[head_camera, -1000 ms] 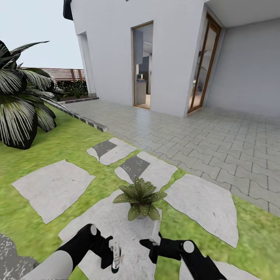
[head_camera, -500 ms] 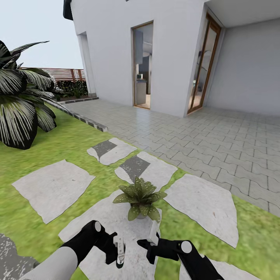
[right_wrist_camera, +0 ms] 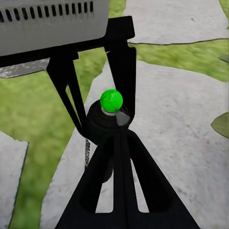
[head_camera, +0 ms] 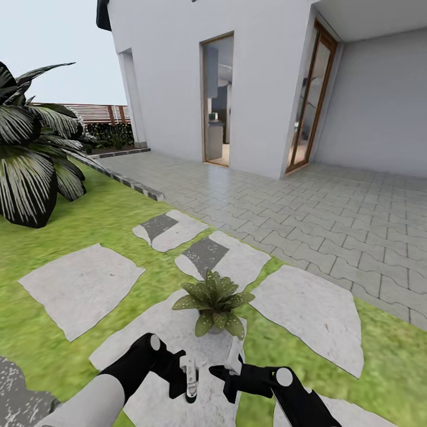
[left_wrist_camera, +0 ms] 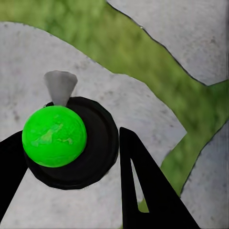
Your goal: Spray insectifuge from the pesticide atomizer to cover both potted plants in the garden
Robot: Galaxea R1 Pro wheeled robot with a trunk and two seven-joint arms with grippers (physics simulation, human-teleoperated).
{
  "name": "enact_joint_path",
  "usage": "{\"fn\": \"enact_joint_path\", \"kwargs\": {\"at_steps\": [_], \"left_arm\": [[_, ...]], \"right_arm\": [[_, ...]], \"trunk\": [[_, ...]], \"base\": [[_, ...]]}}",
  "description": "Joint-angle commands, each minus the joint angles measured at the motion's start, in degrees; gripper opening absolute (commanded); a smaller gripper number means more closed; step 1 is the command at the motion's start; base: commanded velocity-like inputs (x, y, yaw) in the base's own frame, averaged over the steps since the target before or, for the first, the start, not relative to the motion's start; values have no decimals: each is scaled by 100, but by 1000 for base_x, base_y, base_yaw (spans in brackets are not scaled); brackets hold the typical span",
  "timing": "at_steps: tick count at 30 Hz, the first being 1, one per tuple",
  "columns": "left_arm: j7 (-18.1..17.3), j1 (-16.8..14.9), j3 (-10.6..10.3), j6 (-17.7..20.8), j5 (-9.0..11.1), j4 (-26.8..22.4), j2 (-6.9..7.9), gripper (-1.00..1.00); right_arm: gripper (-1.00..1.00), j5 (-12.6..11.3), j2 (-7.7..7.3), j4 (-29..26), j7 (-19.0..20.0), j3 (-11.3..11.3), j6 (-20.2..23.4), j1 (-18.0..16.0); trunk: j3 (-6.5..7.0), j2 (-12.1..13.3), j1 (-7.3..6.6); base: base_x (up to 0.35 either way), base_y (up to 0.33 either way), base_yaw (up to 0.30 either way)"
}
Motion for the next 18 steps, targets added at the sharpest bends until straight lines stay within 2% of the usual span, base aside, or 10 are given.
{"fn": "enact_joint_path", "kwargs": {"at_steps": [1,3,8,11,15,18], "left_arm": [[-23,-1,-1,-6,-29,-9,-7,-100],[-25,4,-1,-15,-26,-9,-16,-100],[-34,7,4,-378,-21,-1,-40,-100],[-165,7,-13,-412,-28,2,-68,-100],[-266,24,-322,-420,-23,2,-79,-100],[-271,25,-364,-421,-21,0,-96,-100]], "right_arm": [[-100,50,2,-5,2,-8,-29,-2],[-100,50,2,-4,2,-8,-33,-2],[-100,58,2,-4,1,-8,-32,-2],[-100,59,2,-4,1,-8,-31,-2],[-100,59,2,-4,1,-8,-34,-2],[-100,59,2,-4,1,-8,-34,-2]], "trunk": [[-5,-2,-1],[-5,-2,-1],[-5,-2,-1],[-5,-2,-1],[-5,-2,-1],[-5,-2,-1]], "base": [[0,0,0],[0,0,0],[0,0,0],[0,0,0],[0,0,0],[0,0,0]]}}
